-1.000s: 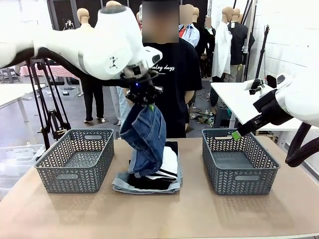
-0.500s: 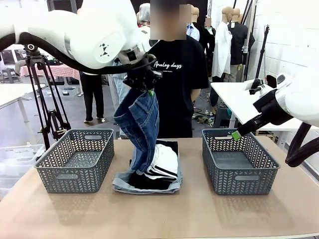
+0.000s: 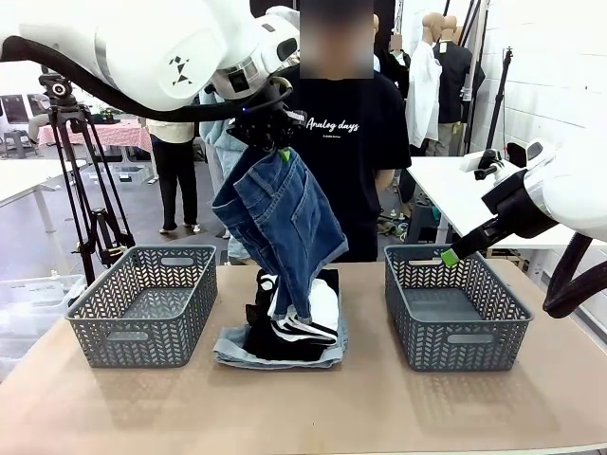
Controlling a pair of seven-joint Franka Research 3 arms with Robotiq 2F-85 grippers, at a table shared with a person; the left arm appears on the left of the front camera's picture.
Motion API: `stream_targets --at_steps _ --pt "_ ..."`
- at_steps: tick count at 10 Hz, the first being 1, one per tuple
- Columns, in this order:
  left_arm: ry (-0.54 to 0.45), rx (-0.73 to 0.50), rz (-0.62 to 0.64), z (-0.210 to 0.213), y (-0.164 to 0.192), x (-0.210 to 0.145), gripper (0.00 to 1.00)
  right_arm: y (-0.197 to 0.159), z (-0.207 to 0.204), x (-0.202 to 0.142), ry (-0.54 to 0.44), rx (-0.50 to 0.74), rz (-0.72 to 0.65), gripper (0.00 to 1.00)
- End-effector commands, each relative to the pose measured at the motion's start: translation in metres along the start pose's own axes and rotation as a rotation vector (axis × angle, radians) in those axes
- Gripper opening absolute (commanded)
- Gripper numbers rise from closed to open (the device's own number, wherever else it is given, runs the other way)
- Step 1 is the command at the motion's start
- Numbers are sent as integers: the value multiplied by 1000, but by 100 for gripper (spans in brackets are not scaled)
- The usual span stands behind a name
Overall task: Sort the tops and bottoms.
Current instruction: Lift clothes from the center of the table with your left hand.
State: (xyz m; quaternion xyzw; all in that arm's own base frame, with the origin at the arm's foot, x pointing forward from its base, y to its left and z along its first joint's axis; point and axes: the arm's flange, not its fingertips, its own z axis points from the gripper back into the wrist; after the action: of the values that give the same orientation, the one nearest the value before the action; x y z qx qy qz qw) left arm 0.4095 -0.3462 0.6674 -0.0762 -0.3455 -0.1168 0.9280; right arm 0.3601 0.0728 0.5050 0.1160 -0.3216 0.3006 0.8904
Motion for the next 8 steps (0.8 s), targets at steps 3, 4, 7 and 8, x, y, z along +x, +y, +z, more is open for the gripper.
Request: stream_targets --at_steps 3,4,7,8 --pt "-8 -3 -1 4 -1 2 0 -2 -3 0 -14 13 -1 100" --pt "-8 -3 -1 4 -1 2 0 -2 -3 0 -14 13 -1 100" --pt "-8 -3 -1 4 -1 2 0 -2 -3 0 -14 13 -1 100" --pt "-8 -3 -1 4 -1 2 0 -2 -3 0 -14 13 -1 100"
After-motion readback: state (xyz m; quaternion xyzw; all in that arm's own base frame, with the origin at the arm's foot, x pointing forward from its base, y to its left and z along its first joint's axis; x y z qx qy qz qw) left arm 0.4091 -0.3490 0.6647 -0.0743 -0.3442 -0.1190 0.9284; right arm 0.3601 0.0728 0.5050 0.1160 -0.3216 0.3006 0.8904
